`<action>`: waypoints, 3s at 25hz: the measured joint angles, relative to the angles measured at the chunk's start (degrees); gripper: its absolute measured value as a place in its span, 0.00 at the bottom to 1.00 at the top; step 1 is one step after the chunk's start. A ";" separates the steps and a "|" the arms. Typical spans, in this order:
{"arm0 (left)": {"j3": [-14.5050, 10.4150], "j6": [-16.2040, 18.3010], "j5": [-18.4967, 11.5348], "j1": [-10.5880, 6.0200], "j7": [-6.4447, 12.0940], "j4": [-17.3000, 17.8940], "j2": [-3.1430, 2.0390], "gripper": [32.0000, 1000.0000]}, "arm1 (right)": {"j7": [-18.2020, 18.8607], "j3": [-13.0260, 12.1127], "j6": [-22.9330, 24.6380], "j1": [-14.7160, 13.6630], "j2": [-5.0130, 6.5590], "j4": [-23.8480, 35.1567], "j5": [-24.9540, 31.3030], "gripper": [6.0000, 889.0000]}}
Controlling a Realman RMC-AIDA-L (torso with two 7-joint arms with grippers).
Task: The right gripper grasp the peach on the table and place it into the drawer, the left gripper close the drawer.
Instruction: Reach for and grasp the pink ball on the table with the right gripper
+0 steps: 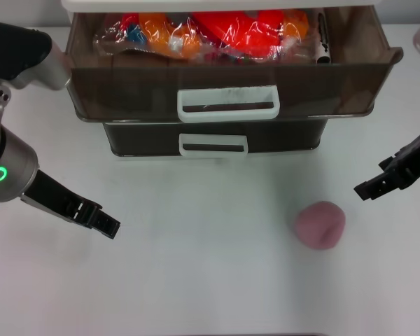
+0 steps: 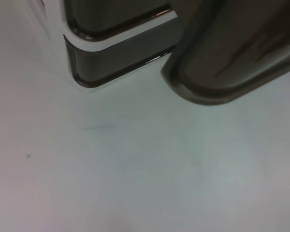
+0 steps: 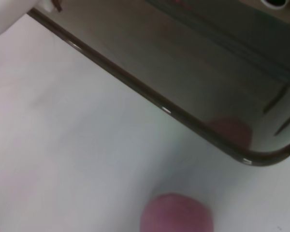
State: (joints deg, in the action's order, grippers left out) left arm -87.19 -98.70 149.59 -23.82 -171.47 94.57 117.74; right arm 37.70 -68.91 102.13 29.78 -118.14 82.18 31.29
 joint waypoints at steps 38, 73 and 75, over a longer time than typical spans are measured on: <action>0.16 0.45 0.05 0.00 0.00 -0.10 -0.14 0.80 | 12.03 3.87 -6.63 -4.35 0.00 -6.27 1.40 0.74; 0.00 1.78 0.55 -0.63 0.22 -2.02 -0.24 0.79 | 30.13 7.72 -17.12 -4.30 -0.06 -22.58 8.97 0.69; 0.00 1.85 0.55 -0.63 0.23 -2.02 -0.24 0.79 | 30.54 7.69 -17.59 -3.95 -0.04 -23.71 8.97 0.69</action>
State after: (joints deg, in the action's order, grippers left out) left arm -87.19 -96.85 150.14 -24.45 -171.24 92.55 117.50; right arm 68.24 -61.22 84.54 25.82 -118.18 58.47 40.26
